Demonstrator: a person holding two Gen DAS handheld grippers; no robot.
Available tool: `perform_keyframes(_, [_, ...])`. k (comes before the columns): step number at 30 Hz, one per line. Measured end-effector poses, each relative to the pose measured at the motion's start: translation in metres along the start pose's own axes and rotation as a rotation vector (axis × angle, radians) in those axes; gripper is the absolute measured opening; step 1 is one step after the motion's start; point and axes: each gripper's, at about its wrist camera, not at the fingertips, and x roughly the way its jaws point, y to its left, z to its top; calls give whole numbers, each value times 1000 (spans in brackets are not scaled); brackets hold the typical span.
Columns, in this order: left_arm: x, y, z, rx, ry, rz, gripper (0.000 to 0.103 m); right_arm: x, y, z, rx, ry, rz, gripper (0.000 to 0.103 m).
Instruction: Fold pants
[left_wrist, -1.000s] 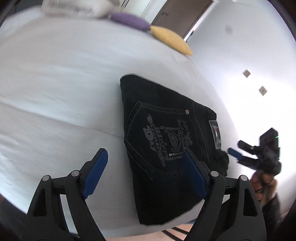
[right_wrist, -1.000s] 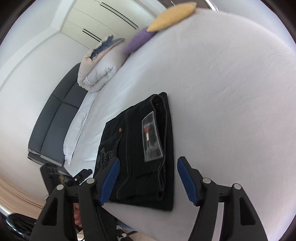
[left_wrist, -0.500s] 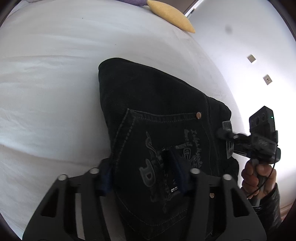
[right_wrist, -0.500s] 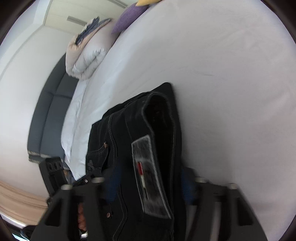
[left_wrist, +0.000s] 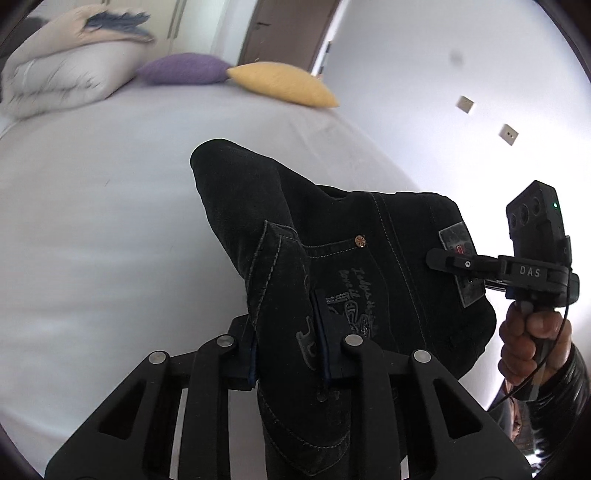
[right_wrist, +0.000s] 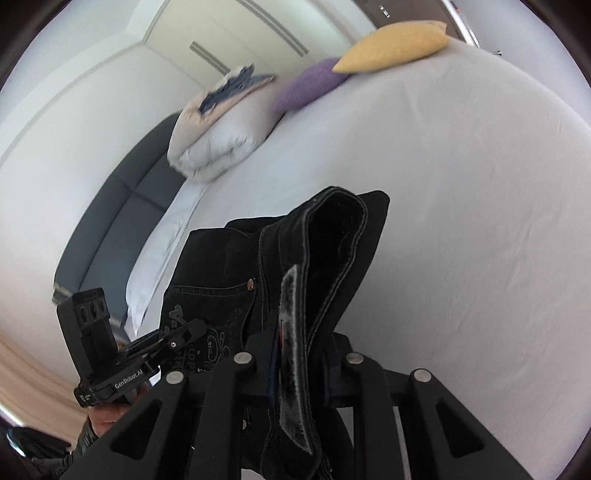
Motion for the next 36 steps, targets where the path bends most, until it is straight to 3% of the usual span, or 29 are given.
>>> perform_keyframes(6, [69, 13, 32, 5, 35, -9, 22, 13, -42, 36, 38, -12, -25, 19])
perform_keyframes(10, [112, 41, 15, -43, 102, 8, 26, 38, -81, 39, 93, 33, -58, 21])
perform_keyframes(11, [118, 43, 10, -52, 97, 8, 29, 44, -94, 35, 120, 41, -80, 30])
perform_keyframes(12, [120, 46, 7, -58, 90, 10, 39, 48, -104, 32, 149, 42, -92, 43])
perform_keyframes(16, [118, 57, -2, -85, 67, 26, 61, 40, -130, 17, 195, -24, 7, 42])
perform_keyframes(21, [88, 57, -18, -106, 36, 47, 63, 16, -118, 6, 169, -60, -60, 58])
perform_keyframes(22, [79, 52, -23, -93, 18, 65, 67, 9, -116, 1, 171, -69, -80, 60])
perform_keyframes(23, [63, 39, -29, -59, -24, 98, 71, -3, -114, -7, 171, -84, -110, 66])
perform_keyframes(25, [28, 19, -47, -7, -101, 162, 90, -20, -104, -19, 150, -120, -157, 69])
perform_keyframes(27, [-5, -7, -58, 34, -202, 222, 97, -45, -79, -40, 86, -173, -221, 70])
perform_keyframes(29, [-47, -30, -72, 70, -321, 277, 102, -69, -49, -57, 17, -247, -260, 77])
perform_keyframes(32, [-110, -49, -89, 76, -470, 390, 103, -116, -1, -85, -104, -411, -342, 99])
perform_keyframes(36, [-181, -88, -97, 118, -689, 510, 103, -177, 61, -108, -243, -655, -412, 103])
